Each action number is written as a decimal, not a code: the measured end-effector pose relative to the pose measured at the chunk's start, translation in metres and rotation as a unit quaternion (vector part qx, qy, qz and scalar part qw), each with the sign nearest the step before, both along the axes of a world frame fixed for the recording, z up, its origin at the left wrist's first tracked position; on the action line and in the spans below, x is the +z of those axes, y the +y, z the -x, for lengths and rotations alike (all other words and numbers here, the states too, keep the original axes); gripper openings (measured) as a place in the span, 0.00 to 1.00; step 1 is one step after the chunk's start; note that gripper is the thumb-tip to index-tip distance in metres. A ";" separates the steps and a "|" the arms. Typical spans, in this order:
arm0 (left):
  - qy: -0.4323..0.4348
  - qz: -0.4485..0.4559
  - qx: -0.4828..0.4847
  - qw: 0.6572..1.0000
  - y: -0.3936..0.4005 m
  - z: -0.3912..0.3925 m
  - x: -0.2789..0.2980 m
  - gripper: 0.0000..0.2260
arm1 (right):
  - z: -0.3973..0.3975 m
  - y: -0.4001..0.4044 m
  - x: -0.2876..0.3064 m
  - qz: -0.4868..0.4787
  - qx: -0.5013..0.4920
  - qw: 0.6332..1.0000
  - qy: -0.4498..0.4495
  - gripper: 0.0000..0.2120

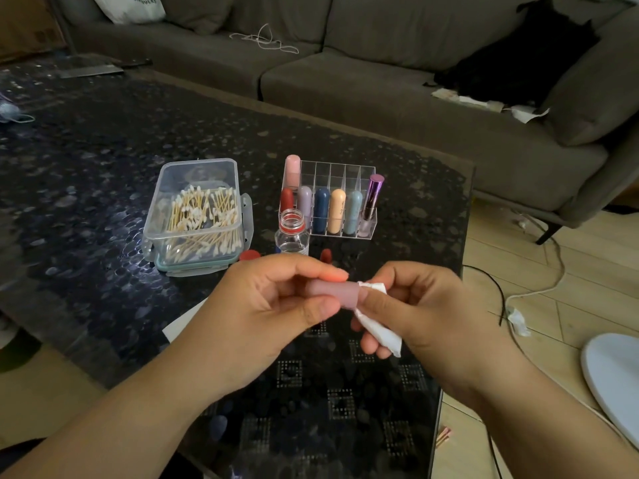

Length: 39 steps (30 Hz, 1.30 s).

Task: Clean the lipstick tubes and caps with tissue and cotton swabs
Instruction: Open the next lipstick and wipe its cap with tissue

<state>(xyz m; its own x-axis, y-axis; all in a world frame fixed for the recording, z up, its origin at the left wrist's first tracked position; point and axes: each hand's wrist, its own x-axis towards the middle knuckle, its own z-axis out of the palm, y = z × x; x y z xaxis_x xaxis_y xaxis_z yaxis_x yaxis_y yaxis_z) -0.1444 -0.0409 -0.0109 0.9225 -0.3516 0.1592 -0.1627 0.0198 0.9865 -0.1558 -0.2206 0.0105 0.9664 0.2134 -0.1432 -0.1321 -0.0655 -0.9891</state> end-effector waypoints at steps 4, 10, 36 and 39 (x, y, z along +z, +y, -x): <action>0.009 0.009 0.009 1.000 0.000 0.000 -0.004 0.14 | 0.001 0.001 0.003 -0.001 -0.003 1.000 -0.012 0.04; 0.175 0.032 -0.013 0.984 -0.005 0.001 0.003 0.19 | 0.001 -0.003 0.005 0.160 -0.025 0.967 -0.196 0.03; 0.104 0.025 -0.018 0.994 -0.006 -0.001 -0.007 0.14 | 0.001 -0.007 0.005 0.201 -0.029 0.961 -0.186 0.03; 0.042 -0.019 -0.024 0.999 -0.003 -0.002 -0.006 0.10 | 0.001 -0.006 0.003 0.177 -0.026 0.974 -0.136 0.01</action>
